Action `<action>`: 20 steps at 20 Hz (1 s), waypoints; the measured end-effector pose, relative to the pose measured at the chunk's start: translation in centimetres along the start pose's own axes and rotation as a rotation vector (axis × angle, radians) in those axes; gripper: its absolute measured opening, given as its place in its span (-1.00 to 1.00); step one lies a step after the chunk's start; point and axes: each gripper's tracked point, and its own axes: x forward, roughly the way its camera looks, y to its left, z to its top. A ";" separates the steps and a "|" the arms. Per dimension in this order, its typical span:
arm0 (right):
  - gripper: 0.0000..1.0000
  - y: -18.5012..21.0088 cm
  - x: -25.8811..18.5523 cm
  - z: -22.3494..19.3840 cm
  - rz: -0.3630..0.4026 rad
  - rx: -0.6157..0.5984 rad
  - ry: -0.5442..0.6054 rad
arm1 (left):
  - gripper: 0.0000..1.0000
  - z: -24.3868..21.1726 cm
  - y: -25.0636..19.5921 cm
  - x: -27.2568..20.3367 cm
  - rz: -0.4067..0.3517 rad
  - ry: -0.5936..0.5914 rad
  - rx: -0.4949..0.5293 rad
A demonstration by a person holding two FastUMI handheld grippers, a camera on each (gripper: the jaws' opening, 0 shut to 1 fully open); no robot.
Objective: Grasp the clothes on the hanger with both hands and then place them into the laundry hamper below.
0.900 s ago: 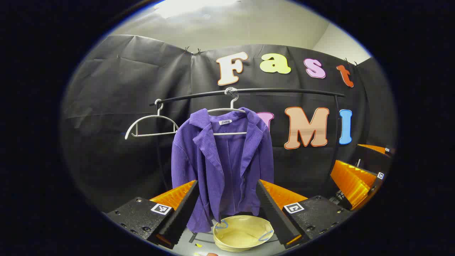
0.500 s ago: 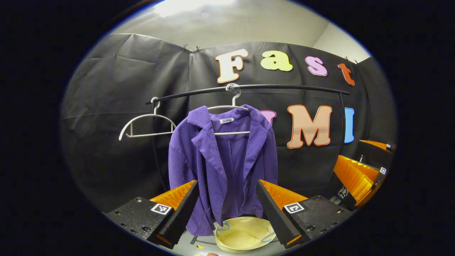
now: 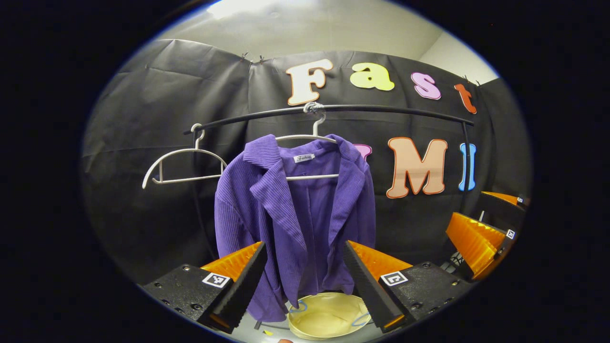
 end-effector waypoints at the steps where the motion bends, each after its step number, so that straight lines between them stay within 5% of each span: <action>1: 0.94 0.3 0.6 -0.2 -0.009 -0.005 -0.001 | 0.97 -0.1 0.5 0.8 0.000 0.001 0.001; 7: 0.94 1.7 3.7 -0.8 -0.027 -0.023 0.003 | 0.97 0.3 3.4 4.5 0.024 -0.015 0.023; 20: 0.96 5.2 13.5 -0.6 0.126 -0.011 -0.015 | 0.86 1.5 5.5 11.3 0.125 -0.029 0.035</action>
